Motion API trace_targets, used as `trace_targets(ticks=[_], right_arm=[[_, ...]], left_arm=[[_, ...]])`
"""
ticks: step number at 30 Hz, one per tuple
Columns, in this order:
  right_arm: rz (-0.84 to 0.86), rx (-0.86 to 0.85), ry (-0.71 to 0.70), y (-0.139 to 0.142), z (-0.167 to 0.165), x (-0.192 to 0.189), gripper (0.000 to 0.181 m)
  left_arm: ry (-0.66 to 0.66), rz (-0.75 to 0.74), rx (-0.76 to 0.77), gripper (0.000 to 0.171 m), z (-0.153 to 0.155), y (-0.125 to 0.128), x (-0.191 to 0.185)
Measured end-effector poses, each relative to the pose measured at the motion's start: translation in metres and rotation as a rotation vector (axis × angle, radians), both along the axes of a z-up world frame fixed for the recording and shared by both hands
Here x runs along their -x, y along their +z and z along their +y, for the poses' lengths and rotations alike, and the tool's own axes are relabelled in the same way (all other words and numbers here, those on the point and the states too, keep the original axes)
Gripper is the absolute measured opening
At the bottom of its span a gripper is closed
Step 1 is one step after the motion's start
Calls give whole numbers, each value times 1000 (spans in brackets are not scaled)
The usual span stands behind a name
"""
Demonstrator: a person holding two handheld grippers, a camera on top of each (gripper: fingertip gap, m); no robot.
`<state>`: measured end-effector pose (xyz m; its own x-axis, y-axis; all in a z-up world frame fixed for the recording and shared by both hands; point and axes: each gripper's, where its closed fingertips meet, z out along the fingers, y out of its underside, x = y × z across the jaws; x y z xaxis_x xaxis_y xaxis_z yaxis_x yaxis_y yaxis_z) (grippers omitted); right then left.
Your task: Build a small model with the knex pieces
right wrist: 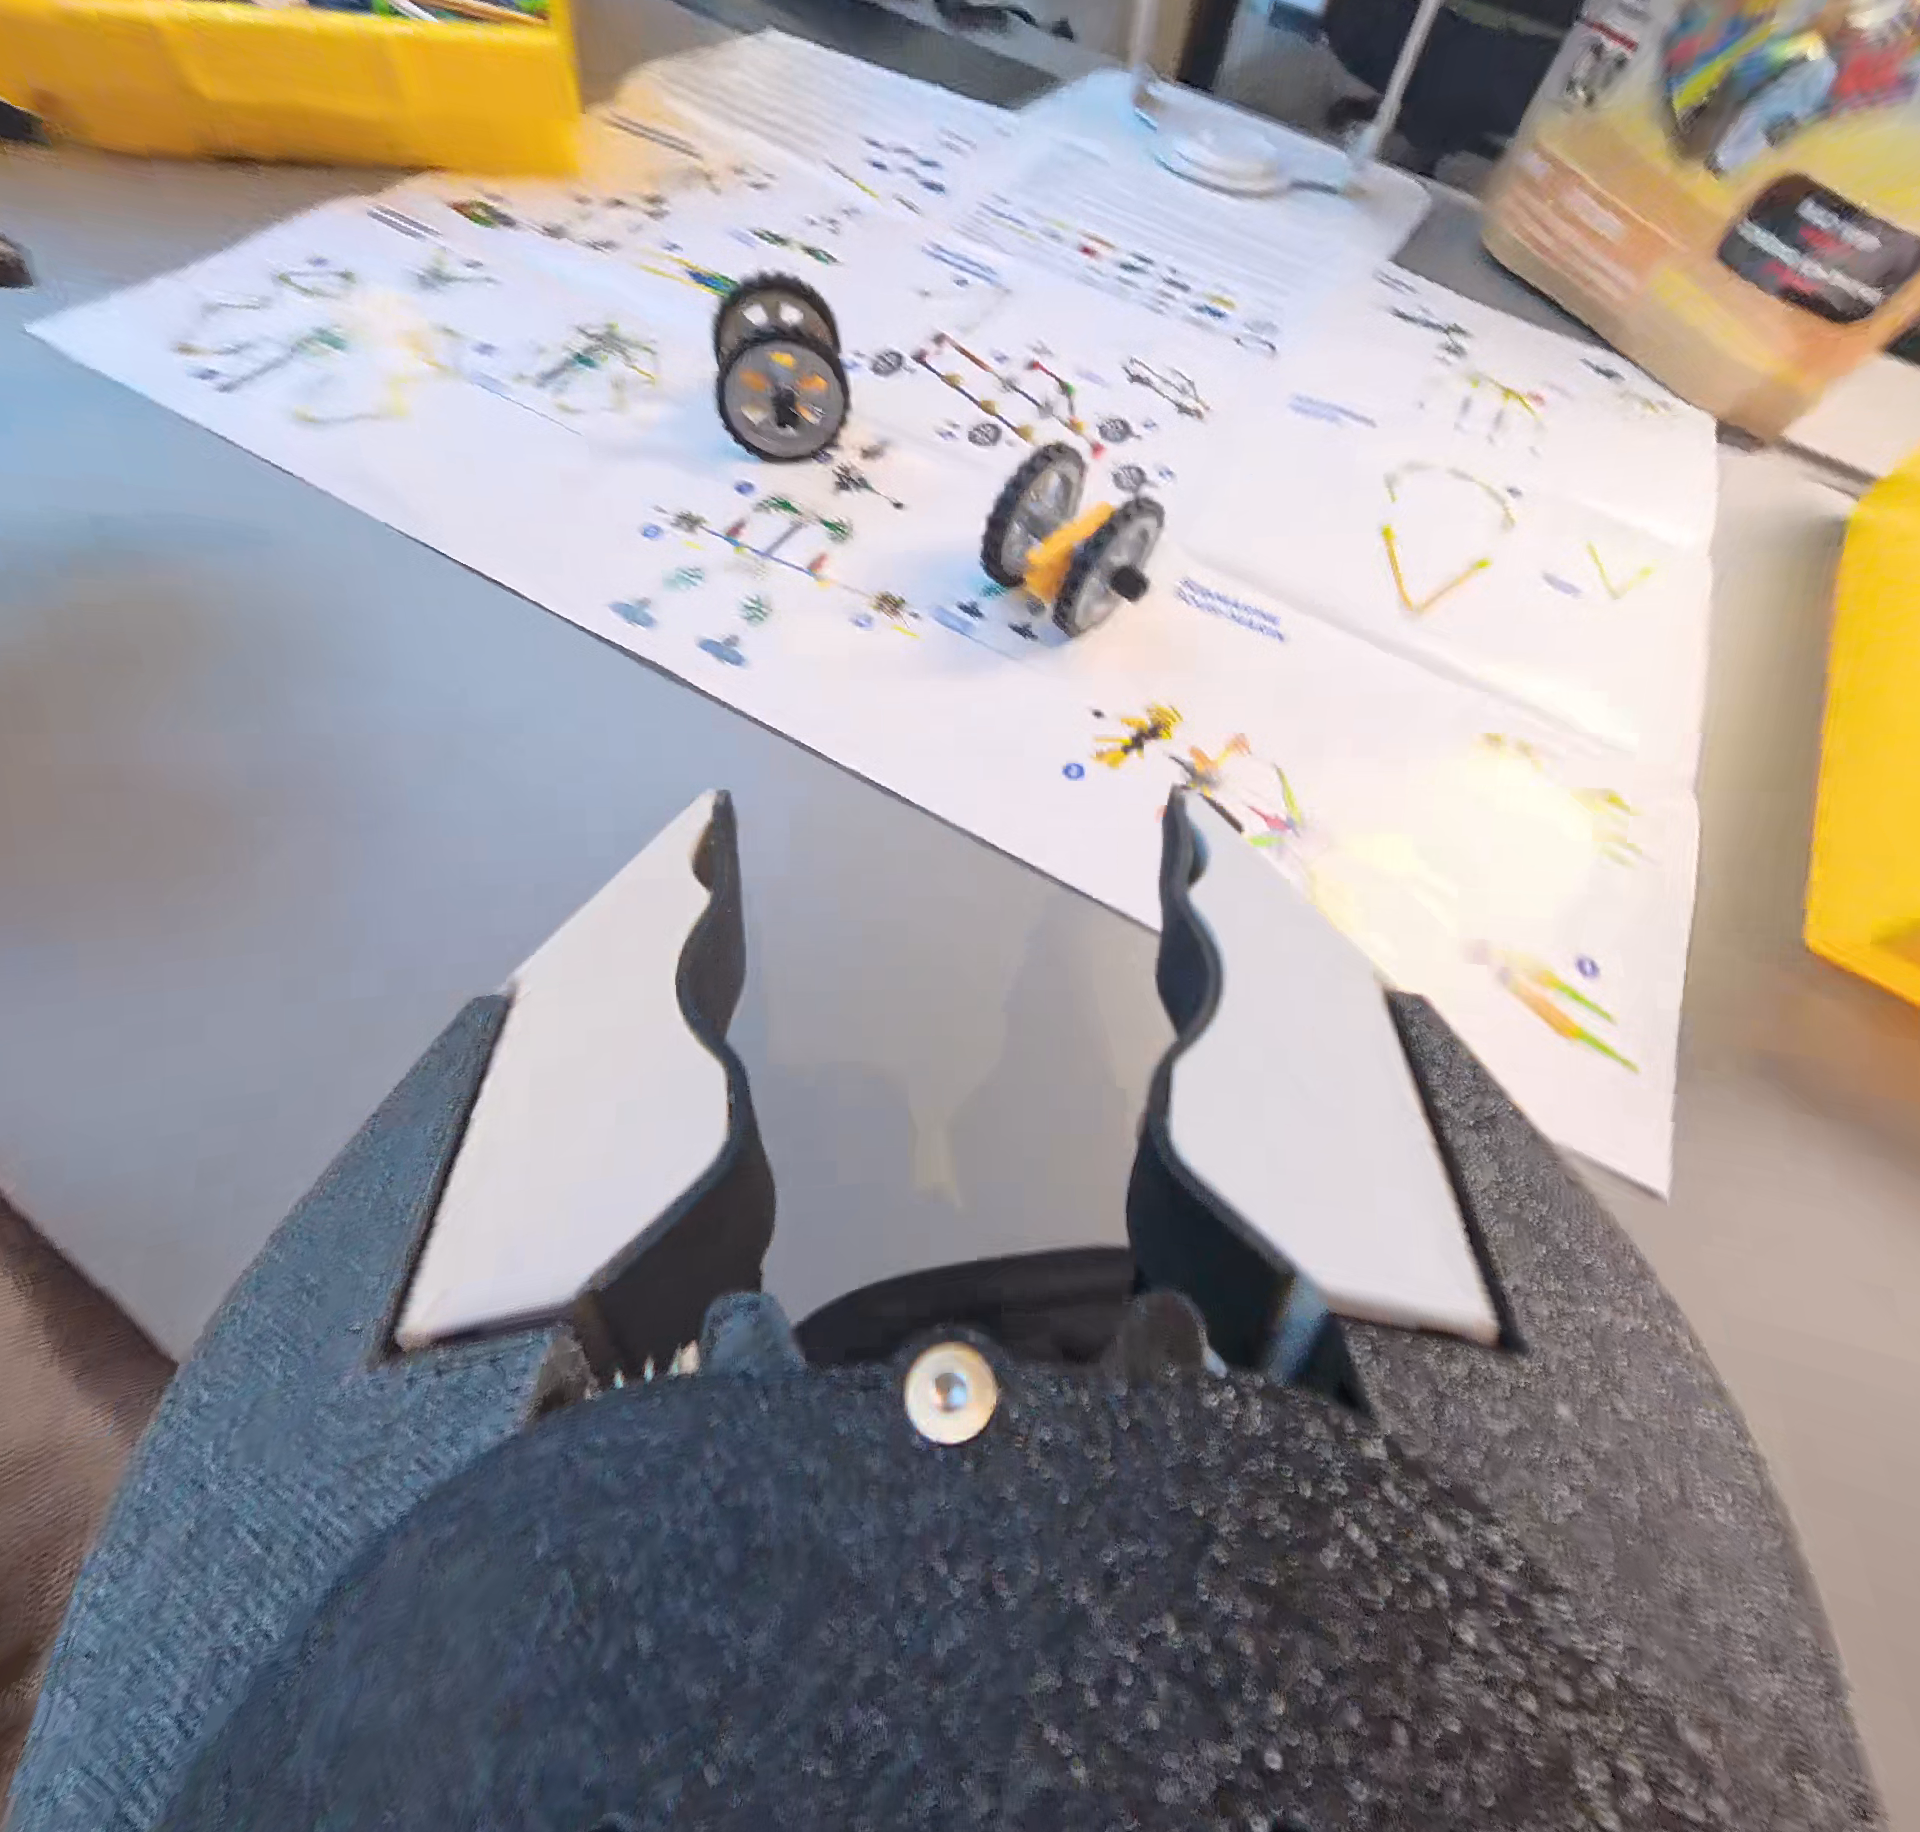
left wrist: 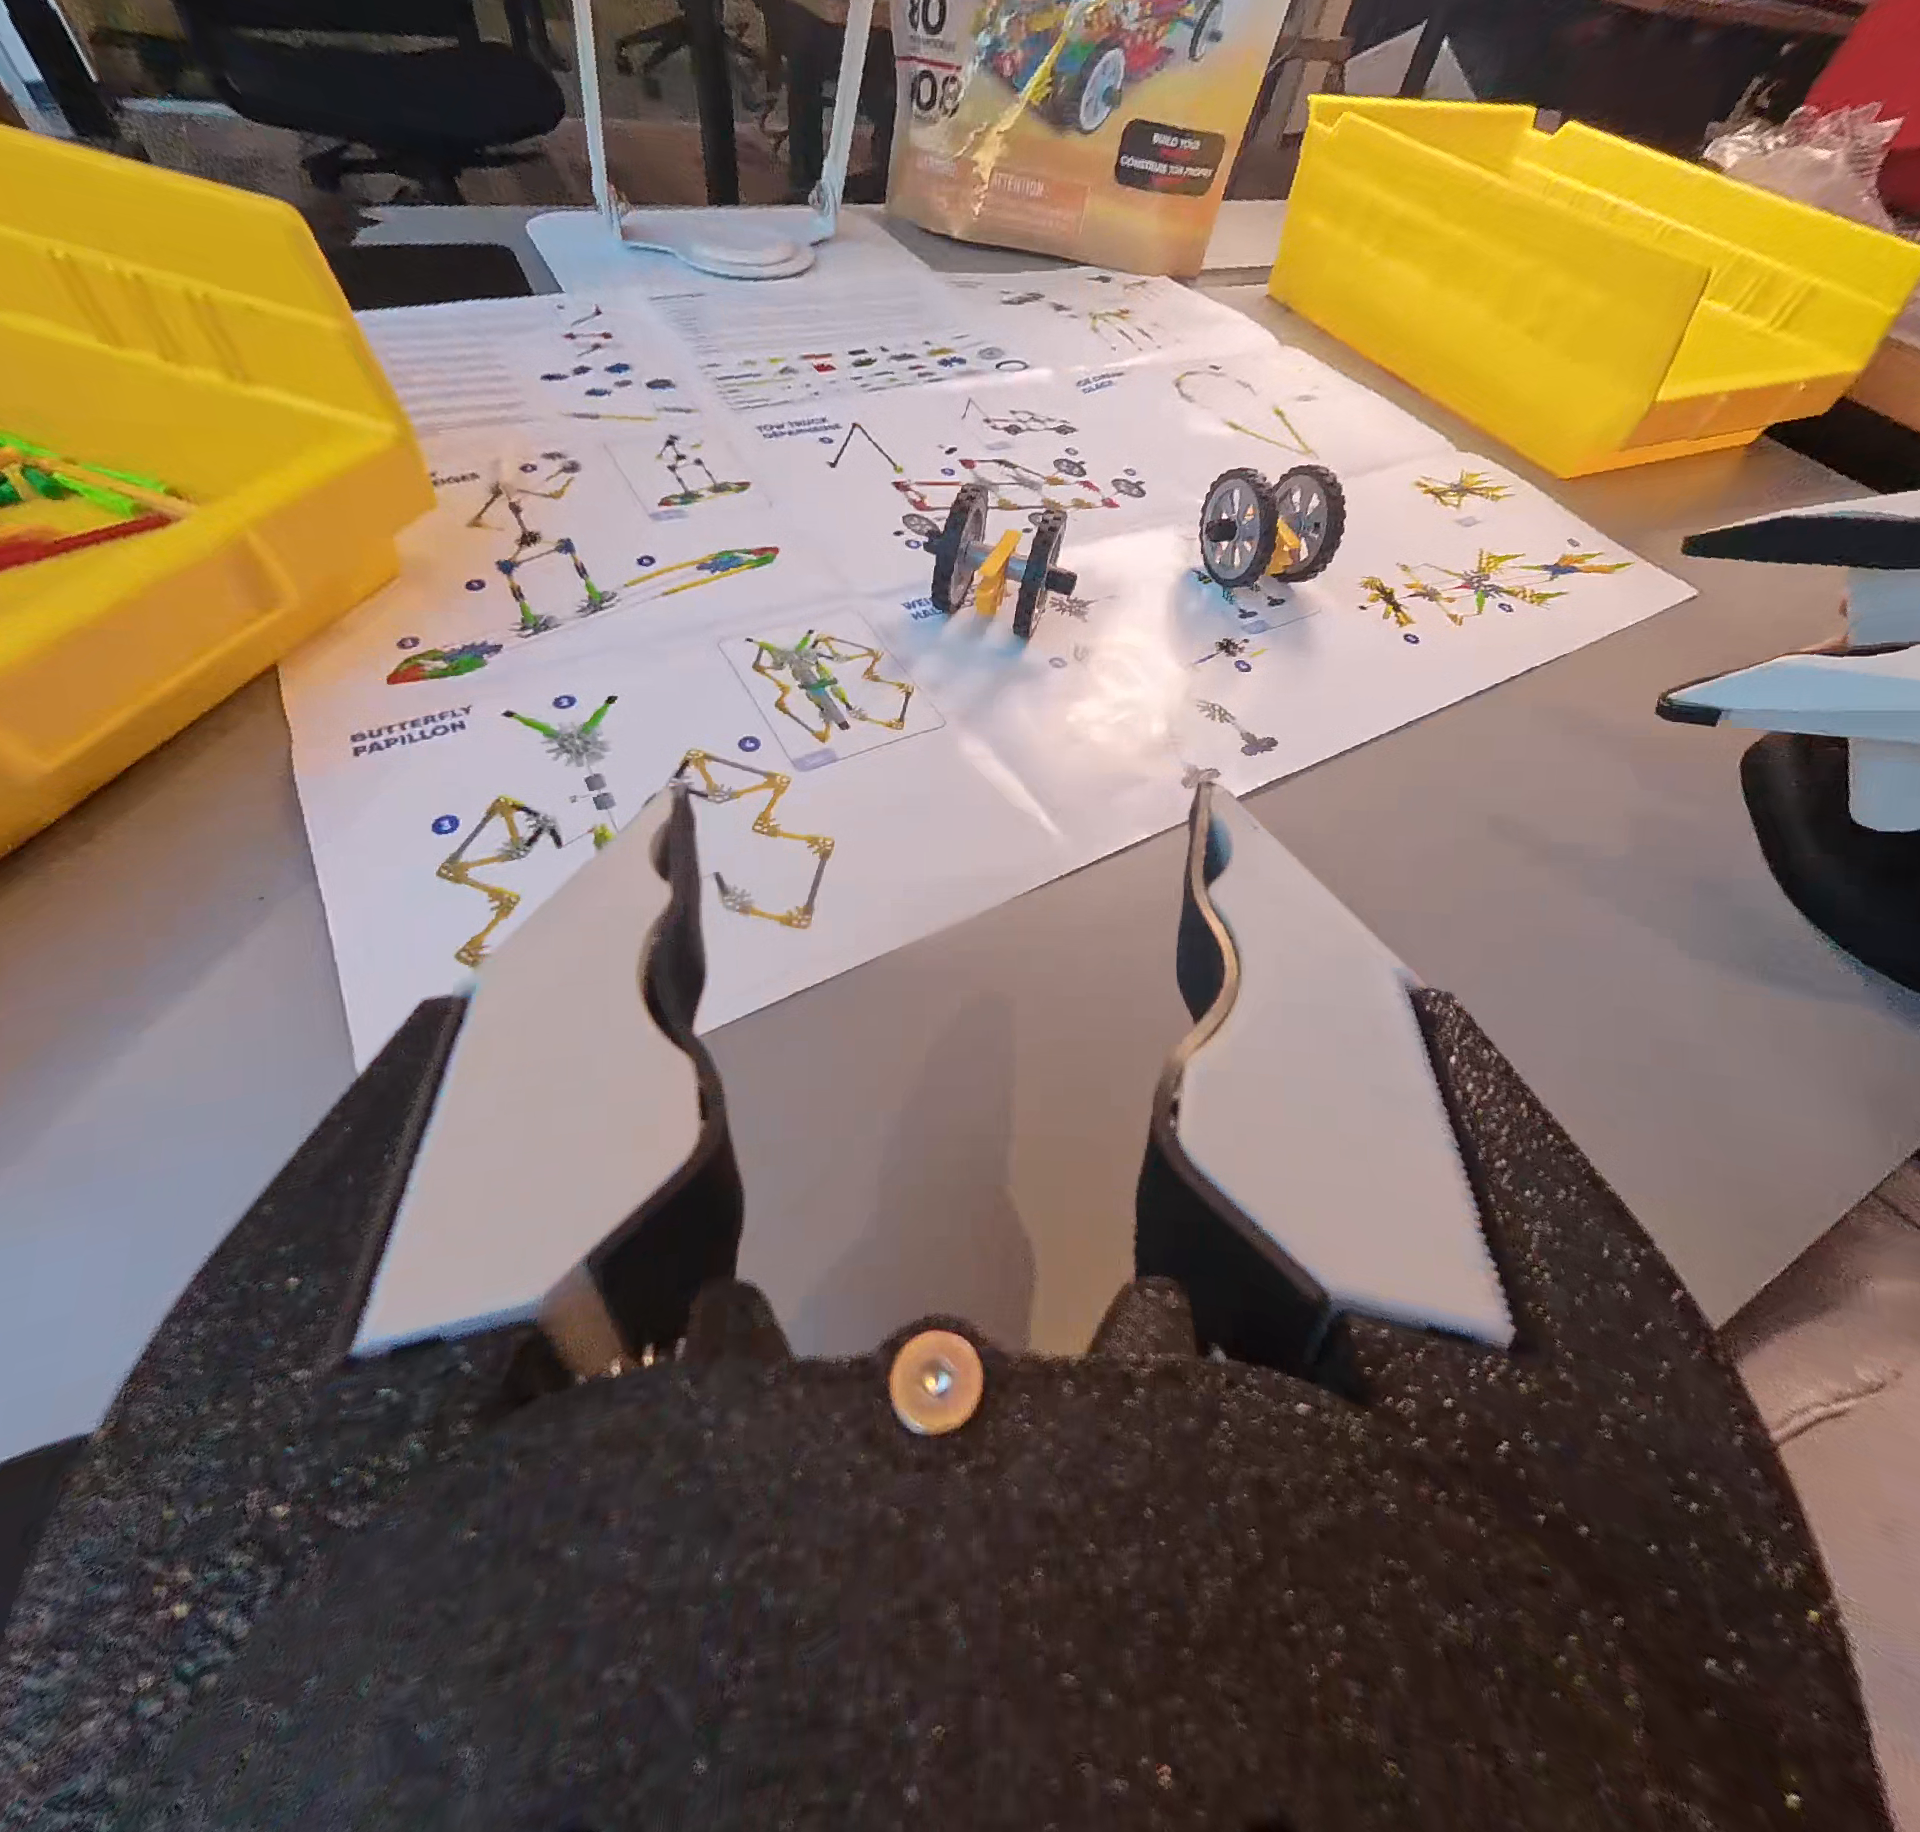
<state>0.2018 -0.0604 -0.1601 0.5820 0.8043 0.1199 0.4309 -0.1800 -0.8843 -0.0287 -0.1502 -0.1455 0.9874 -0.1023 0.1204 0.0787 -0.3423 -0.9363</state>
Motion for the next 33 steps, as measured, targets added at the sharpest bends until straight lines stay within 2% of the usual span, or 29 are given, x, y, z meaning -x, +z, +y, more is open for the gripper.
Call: trace_targets(ticks=[1, 3, 5, 14, 19, 25, 33], right_arm=[[-4, -6, -33, -2, 2, -4, 80], [25, -59, -76, 10, 6, -8, 75], [63, -36, -60, 17, 3, -4, 75], [37, -20, -61, 8, -1, -1, 82], [74, -19, -88, 11, -1, -8, 87], [19, -13, -82, 1, 0, -3, 91], [-6, -35, -87, 0, 2, -1, 96]], left_arm=[[4, 2, 6, 95, 0, -2, 0], [-12, 6, -1, 95, -1, -1, -7], [-32, 24, 0, 94, -1, 0, -14], [8, 98, -7, 93, -9, 4, 1], [9, 73, 8, 93, -8, -3, 9], [20, 61, -5, 93, -11, -6, 11], [69, 37, -77, 99, -18, 5, 23]])
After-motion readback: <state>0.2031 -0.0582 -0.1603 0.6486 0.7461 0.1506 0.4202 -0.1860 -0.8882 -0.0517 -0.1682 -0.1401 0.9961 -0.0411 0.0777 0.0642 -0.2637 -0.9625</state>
